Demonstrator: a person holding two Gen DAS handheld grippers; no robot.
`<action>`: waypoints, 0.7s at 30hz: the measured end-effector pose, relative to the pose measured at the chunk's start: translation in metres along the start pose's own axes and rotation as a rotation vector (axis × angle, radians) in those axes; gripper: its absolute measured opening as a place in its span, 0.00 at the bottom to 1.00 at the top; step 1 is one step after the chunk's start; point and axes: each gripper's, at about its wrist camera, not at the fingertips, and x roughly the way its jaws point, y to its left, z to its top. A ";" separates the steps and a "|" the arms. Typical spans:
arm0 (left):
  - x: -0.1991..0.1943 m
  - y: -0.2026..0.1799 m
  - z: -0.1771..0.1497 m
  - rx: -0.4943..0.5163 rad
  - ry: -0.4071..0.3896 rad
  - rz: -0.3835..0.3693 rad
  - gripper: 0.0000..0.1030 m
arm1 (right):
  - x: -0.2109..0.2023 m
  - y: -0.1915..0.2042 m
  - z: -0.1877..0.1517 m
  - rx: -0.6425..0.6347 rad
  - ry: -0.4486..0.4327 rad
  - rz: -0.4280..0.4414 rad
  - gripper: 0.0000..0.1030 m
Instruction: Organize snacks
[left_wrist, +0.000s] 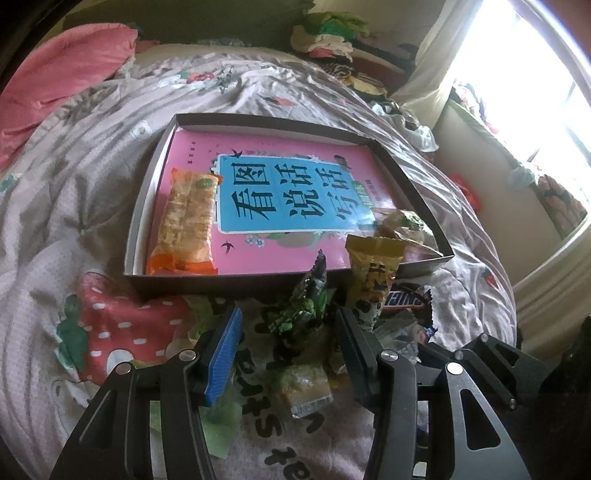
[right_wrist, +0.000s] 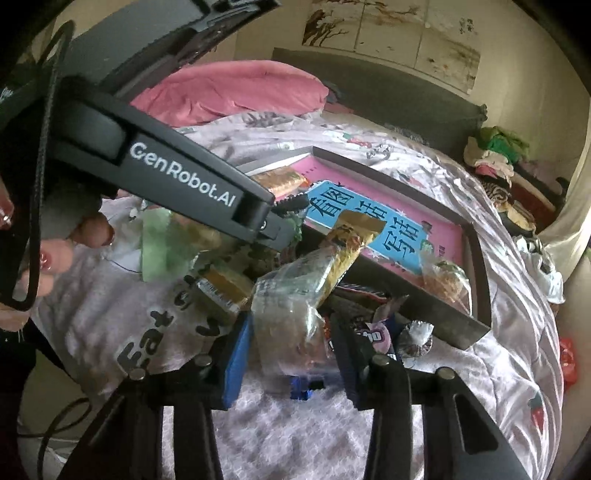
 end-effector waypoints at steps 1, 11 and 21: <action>0.001 0.000 0.000 0.000 -0.001 -0.003 0.52 | 0.001 -0.001 0.000 0.009 0.001 0.008 0.39; 0.008 0.004 0.002 -0.015 -0.003 -0.029 0.48 | -0.005 -0.020 -0.002 0.120 -0.011 0.069 0.36; 0.016 0.003 0.004 -0.002 0.013 -0.069 0.32 | -0.020 -0.035 -0.004 0.221 -0.033 0.106 0.36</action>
